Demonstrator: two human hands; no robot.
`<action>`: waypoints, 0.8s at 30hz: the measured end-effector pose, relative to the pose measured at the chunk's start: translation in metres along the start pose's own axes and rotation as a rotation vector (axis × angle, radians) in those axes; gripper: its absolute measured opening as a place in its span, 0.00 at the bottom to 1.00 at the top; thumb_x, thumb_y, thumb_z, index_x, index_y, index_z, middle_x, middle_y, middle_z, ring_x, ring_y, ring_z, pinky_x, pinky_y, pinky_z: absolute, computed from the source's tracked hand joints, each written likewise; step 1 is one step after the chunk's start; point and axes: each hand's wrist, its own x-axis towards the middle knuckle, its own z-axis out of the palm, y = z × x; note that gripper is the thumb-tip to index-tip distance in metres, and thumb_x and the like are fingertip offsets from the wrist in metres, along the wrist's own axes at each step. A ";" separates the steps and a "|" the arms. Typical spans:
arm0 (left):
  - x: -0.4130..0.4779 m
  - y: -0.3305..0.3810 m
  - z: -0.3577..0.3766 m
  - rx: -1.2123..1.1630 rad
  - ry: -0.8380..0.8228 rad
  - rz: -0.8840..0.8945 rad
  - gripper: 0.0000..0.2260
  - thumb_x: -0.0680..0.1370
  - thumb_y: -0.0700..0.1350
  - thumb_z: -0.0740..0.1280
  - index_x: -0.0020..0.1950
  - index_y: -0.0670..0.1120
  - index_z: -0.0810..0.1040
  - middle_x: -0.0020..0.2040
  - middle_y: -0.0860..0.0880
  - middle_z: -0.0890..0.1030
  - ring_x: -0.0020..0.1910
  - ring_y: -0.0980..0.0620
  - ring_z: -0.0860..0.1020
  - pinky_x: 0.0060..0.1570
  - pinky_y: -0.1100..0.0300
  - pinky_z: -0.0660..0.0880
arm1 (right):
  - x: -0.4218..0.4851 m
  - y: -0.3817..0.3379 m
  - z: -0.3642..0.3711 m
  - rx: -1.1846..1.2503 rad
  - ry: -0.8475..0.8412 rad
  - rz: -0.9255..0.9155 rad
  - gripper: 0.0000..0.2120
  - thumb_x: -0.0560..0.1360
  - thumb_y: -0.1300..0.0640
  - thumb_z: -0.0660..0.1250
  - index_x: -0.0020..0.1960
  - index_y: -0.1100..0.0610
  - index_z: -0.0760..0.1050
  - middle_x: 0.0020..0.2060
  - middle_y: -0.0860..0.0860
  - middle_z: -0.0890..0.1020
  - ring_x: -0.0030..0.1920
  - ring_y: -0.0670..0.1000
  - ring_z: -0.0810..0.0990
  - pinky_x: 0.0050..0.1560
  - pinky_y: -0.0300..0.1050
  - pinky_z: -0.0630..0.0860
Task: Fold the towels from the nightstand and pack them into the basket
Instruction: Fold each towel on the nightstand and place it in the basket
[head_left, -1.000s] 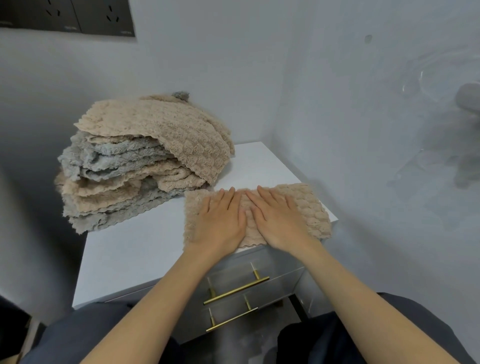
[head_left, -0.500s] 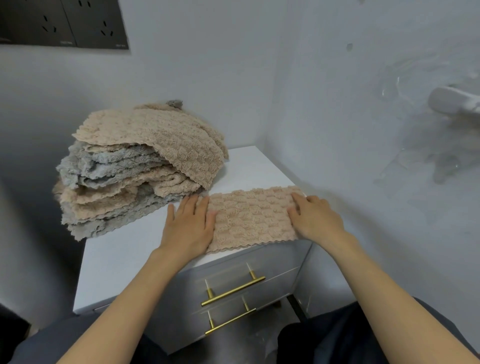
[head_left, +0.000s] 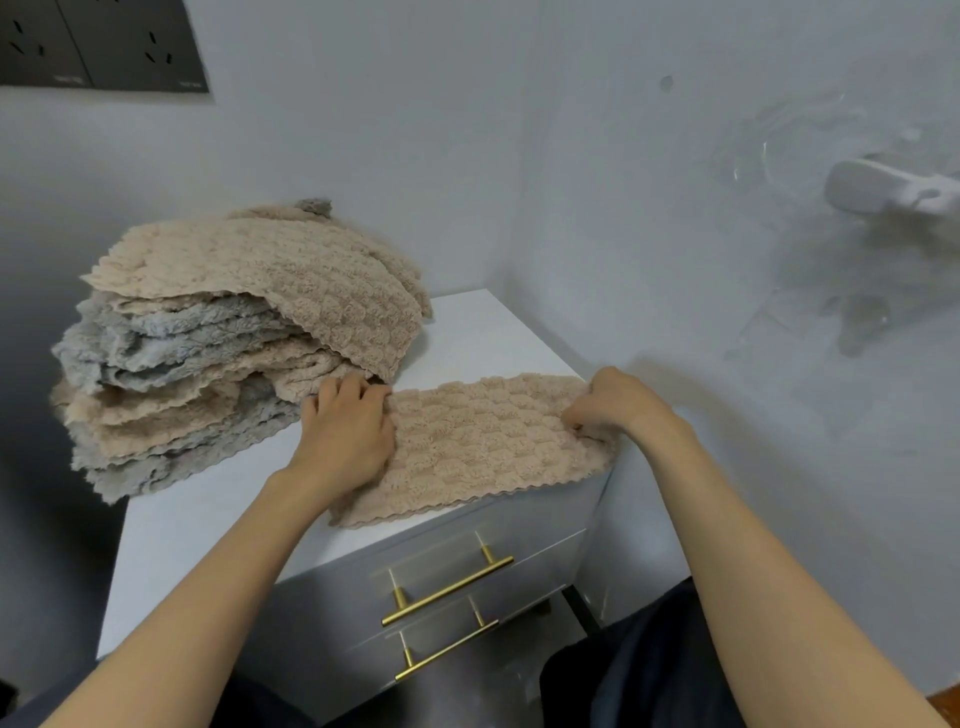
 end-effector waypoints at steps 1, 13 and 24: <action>0.001 0.000 -0.001 -0.007 -0.008 -0.012 0.18 0.81 0.46 0.53 0.71 0.47 0.65 0.68 0.46 0.66 0.67 0.43 0.59 0.65 0.48 0.55 | 0.001 -0.002 0.000 -0.040 0.029 -0.005 0.08 0.66 0.61 0.66 0.34 0.56 0.66 0.32 0.50 0.72 0.33 0.52 0.72 0.30 0.39 0.62; 0.000 0.015 -0.001 -0.499 -0.207 -0.068 0.12 0.76 0.50 0.65 0.40 0.49 0.64 0.35 0.51 0.69 0.32 0.55 0.66 0.30 0.59 0.61 | 0.047 -0.056 0.017 0.354 0.596 -0.473 0.11 0.73 0.68 0.57 0.54 0.58 0.66 0.46 0.54 0.76 0.44 0.56 0.75 0.39 0.47 0.69; -0.013 0.017 -0.001 -0.533 -0.038 0.078 0.21 0.79 0.52 0.62 0.70 0.55 0.58 0.29 0.53 0.73 0.26 0.57 0.73 0.26 0.63 0.65 | 0.046 -0.061 0.021 0.392 0.196 -0.632 0.16 0.75 0.71 0.53 0.54 0.54 0.71 0.57 0.50 0.74 0.47 0.47 0.74 0.42 0.37 0.70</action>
